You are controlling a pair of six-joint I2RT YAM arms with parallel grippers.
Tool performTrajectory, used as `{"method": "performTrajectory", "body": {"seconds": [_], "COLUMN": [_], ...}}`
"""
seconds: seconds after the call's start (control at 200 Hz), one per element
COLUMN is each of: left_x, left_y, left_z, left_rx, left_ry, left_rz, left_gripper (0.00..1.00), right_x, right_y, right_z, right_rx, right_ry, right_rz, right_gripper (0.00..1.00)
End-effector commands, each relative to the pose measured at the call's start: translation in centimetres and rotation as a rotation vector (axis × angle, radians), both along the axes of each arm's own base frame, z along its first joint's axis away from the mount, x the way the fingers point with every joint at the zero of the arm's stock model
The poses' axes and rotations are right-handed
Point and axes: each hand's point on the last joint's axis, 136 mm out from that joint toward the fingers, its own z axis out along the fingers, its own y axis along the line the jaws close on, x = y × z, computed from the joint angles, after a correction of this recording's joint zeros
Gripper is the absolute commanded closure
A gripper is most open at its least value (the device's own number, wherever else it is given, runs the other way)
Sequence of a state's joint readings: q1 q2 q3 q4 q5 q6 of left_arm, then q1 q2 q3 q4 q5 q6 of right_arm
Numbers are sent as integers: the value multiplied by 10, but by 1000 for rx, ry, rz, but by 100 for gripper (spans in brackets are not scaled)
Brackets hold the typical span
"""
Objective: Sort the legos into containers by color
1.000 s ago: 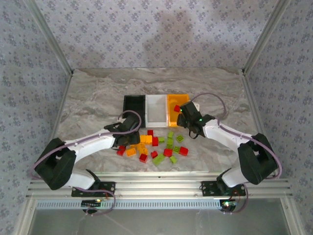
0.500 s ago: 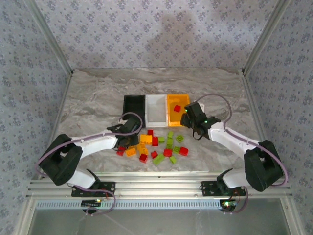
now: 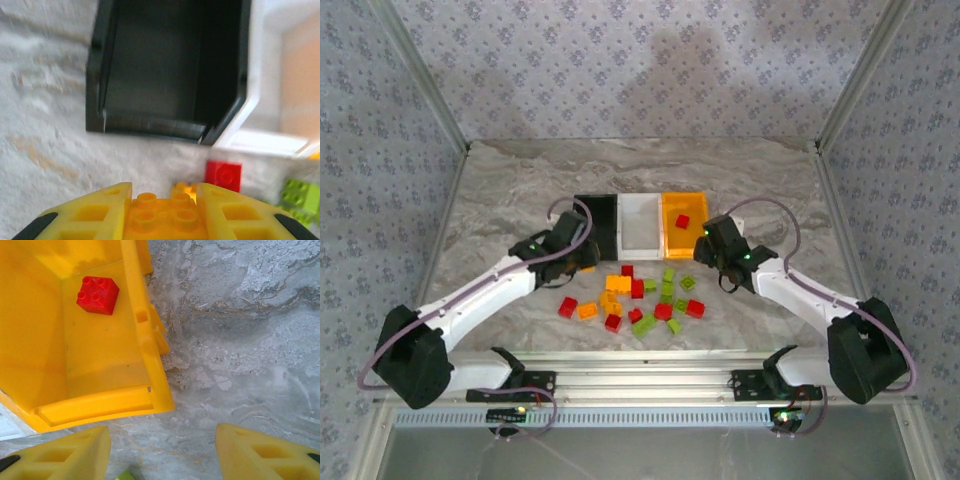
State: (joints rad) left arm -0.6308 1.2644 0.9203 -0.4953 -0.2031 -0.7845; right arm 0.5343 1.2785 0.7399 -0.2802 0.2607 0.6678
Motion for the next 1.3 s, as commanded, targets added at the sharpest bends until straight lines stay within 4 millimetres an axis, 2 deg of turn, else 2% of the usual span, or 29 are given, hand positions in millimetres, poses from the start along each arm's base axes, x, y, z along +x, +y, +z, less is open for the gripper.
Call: {"method": "performTrajectory", "body": {"seconds": [0.0,0.21,0.405,0.495,0.595,0.745,0.905,0.98,1.059,1.129,1.149,1.209,1.294], "left_x": [22,73,105,115,119,119,102,86,62,39,32,13,-14], "left_y": [13,7,1,-1,-5,-14,-29,-37,-45,-50,-51,-50,-47], "left_z": [11,9,-10,-18,-21,-3,43,67,84,91,91,89,77], "left_rx": [55,124,182,194,187,125,7,-63,-134,-188,-198,-223,-248], "left_ry": [-15,-41,-5,15,28,-1,-81,-133,-171,-184,-186,-191,-184], "left_rz": [23,41,61,68,64,52,0,-36,-80,-120,-129,-147,-165], "left_gripper": [73,74,73,66,50,38,31,28,25,23,22,1,1], "right_x": [-5,-13,-21,-25,-29,-36,-47,-55,-65,-76,-79,-89,-100], "right_y": [-7,-13,-19,-18,-14,-7,0,5,13,18,19,24,25], "right_z": [2,2,5,6,4,1,-5,-10,-15,-23,-25,-33,-42], "right_rx": [11,2,12,25,48,69,81,79,74,67,65,57,38], "right_ry": [-5,-1,-10,-5,13,36,67,83,102,125,133,153,173], "right_rz": [-30,-39,-48,-40,-20,11,53,77,112,141,146,164,160], "right_gripper": [41,41,41,40,39,37,37,37,36,35,30,25,24]}}
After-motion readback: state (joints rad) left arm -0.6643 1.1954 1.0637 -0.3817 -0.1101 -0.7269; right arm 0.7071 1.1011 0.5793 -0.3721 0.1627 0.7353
